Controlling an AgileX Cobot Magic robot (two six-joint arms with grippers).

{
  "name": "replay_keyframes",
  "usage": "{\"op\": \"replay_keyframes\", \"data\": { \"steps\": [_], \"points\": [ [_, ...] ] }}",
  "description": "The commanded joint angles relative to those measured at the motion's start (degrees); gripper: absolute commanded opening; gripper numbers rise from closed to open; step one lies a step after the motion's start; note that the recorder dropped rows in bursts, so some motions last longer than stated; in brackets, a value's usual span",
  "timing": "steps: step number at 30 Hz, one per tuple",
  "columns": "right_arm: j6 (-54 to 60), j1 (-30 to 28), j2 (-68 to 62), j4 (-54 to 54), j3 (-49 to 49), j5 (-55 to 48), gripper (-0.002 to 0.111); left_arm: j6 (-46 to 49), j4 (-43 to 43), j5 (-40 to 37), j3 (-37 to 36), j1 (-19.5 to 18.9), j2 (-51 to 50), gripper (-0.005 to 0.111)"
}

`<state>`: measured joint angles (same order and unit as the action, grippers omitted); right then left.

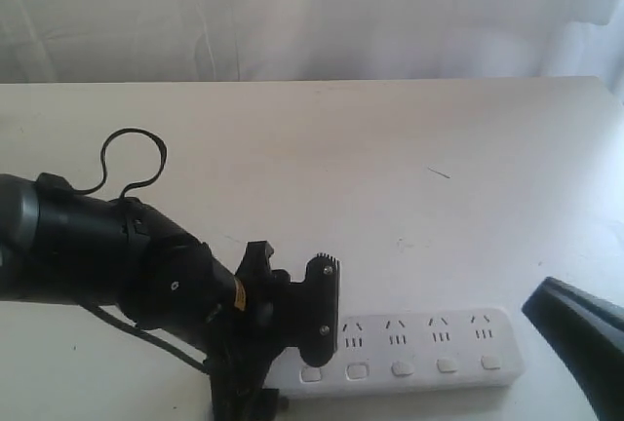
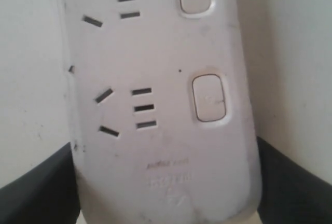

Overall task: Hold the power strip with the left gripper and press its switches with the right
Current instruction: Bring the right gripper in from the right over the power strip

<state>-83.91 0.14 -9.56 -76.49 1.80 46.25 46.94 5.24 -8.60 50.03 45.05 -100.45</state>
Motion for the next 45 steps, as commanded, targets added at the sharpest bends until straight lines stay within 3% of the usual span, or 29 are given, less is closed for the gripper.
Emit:
{"op": "replay_keyframes", "data": {
  "steps": [1, 5, 10, 14, 22, 29, 35, 45],
  "points": [
    [-3.1, -0.1, -13.7, -8.4, 7.6, 4.7, 0.0, 1.9, -3.3, -16.0, -1.9, -0.8, -2.2, 0.0],
    [-7.8, -0.1, -30.6, -11.6, 15.0, 13.5, 0.0, 0.2, -0.9, -27.9, 0.3, -4.5, -2.2, 0.0],
    [-7.8, 1.7, -40.7, -17.9, 18.7, 16.1, 0.0, 2.3, 3.4, -30.2, 2.7, -5.0, -2.2, 0.0],
    [-11.3, 7.5, -43.3, -23.3, 19.5, 9.5, 0.0, 4.1, 4.3, -30.2, 2.8, -5.0, -2.2, 0.0],
    [-12.5, 25.3, -49.1, -23.5, 20.8, -9.0, 0.0, 4.2, 4.5, -27.9, 2.7, -5.0, -2.3, 0.0],
    [-12.7, 35.9, -57.9, -23.5, 23.4, -18.4, 0.0, 1.5, -1.1, -23.7, 2.7, -5.0, -3.5, 0.0],
    [-12.9, 37.7, -60.5, -23.5, 26.3, -21.1, 0.0, -8.5, -17.3, -22.9, 2.7, -5.0, -3.6, 0.0],
    [-13.8, 37.7, -62.4, -23.5, 31.3, -25.2, 0.0, -5.9, -19.2, -27.3, 8.9, -8.4, -3.6, 0.0]
  ]
}}
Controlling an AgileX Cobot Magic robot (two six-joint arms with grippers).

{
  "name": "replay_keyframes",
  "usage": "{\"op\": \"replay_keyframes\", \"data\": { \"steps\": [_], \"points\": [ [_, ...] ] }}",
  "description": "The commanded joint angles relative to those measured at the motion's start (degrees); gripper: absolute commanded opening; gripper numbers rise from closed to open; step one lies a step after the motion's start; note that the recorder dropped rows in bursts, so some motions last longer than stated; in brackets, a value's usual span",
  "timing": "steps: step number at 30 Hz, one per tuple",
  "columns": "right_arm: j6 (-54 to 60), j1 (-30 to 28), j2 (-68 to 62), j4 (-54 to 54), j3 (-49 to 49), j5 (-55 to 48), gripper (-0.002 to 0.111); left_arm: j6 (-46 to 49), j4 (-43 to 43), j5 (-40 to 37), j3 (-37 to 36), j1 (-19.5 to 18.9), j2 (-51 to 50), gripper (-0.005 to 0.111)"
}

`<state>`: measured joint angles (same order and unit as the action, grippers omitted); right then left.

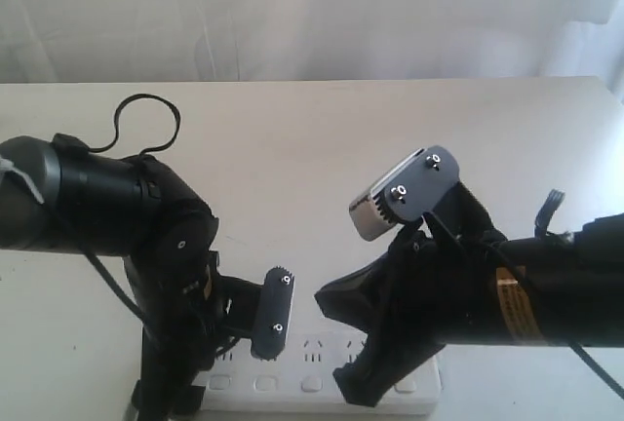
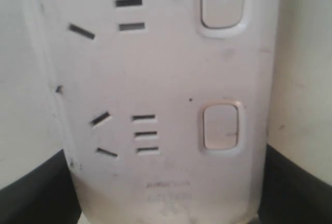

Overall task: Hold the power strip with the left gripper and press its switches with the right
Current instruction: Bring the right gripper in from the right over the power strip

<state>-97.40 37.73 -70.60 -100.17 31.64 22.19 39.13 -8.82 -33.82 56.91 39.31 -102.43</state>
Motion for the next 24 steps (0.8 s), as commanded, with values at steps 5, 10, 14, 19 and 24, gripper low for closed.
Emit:
{"op": "replay_keyframes", "data": {
  "steps": [5, 10, 14, 19, 24],
  "points": [
    [-0.3, 0.2, -3.9, 0.2, 2.7, -1.3, 0.0, 3.3, -5.0, -3.3, 3.9, -4.7, -1.6, 0.0],
    [-0.3, 0.2, -4.6, 0.2, 3.2, -2.7, 0.0, 3.7, -5.0, -1.0, 3.9, -5.4, -1.8, 0.0],
    [-0.3, 0.2, -5.1, 0.2, 3.2, -3.9, 0.0, 3.7, -4.4, -0.6, 3.9, -5.4, -2.7, 0.0],
    [-0.3, 0.2, -8.5, 0.2, 3.2, -3.6, 0.0, 4.6, -2.4, -0.8, 3.9, -5.4, -4.2, 0.0],
    [-0.6, 0.2, -11.5, 0.2, 3.2, -3.0, 0.0, 4.6, -1.9, -0.9, 3.9, -5.4, -4.5, 0.0]
  ]
}}
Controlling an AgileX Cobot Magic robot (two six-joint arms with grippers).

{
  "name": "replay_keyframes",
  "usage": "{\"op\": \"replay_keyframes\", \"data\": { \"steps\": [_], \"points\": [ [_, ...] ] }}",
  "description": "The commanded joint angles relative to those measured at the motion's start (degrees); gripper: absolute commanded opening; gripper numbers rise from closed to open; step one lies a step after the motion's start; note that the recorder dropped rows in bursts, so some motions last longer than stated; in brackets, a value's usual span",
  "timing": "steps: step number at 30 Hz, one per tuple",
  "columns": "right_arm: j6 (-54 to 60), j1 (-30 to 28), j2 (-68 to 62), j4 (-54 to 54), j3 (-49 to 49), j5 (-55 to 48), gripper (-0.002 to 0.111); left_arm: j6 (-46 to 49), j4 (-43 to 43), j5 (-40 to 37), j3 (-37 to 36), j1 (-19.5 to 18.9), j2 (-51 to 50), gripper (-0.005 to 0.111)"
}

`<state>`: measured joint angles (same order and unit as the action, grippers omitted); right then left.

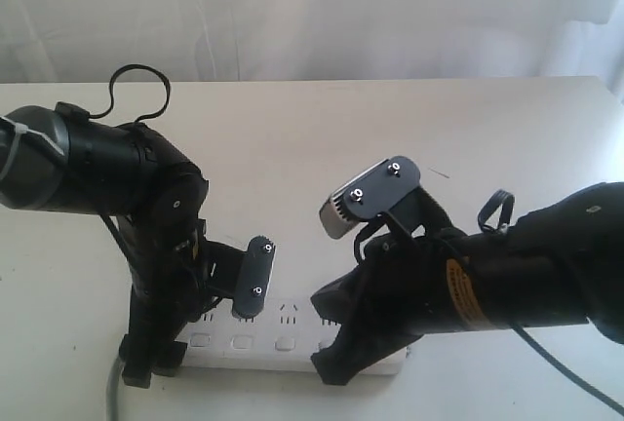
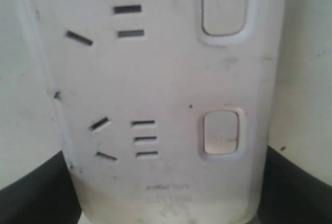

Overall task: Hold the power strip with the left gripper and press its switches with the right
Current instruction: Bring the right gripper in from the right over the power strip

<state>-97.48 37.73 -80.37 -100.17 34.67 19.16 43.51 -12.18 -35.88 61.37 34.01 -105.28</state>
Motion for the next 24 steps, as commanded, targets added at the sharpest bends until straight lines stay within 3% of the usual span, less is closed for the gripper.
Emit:
{"op": "replay_keyframes", "data": {
  "steps": [1, 24],
  "points": [
    [-0.5, 0.2, -2.3, 0.2, 0.2, -0.5, 0.0, 0.2, 1.5, 1.1, -0.6, -0.1, -1.6, 0.0],
    [-1.3, 0.5, -11.0, 3.1, 3.6, 0.7, 0.0, -0.3, 5.1, 2.5, -0.6, -0.1, -2.3, 0.0]
  ]
}}
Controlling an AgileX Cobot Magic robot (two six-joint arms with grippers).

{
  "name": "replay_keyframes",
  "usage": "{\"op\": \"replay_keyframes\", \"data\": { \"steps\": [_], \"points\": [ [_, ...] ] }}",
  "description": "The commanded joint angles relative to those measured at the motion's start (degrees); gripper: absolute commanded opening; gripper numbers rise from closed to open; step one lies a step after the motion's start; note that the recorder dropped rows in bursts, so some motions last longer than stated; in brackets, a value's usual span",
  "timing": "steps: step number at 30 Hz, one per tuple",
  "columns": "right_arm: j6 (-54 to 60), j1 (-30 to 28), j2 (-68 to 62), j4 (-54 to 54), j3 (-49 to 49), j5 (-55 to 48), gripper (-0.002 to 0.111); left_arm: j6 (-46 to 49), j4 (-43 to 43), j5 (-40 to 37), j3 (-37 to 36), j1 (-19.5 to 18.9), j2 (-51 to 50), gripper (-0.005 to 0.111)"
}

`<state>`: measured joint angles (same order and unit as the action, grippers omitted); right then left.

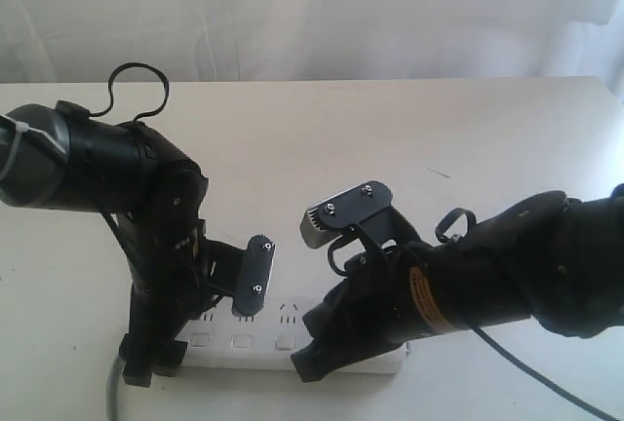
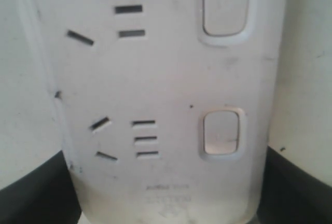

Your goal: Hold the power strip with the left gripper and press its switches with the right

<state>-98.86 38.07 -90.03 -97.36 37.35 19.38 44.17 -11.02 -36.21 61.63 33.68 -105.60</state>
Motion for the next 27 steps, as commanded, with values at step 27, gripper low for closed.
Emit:
{"op": "replay_keyframes", "data": {
  "steps": [27],
  "points": [
    [13.4, 0.2, -14.9, 15.1, 4.3, 2.1, 0.0, -1.9, 5.0, 4.4, -0.9, 0.2, -2.0, 0.0]
  ]
}}
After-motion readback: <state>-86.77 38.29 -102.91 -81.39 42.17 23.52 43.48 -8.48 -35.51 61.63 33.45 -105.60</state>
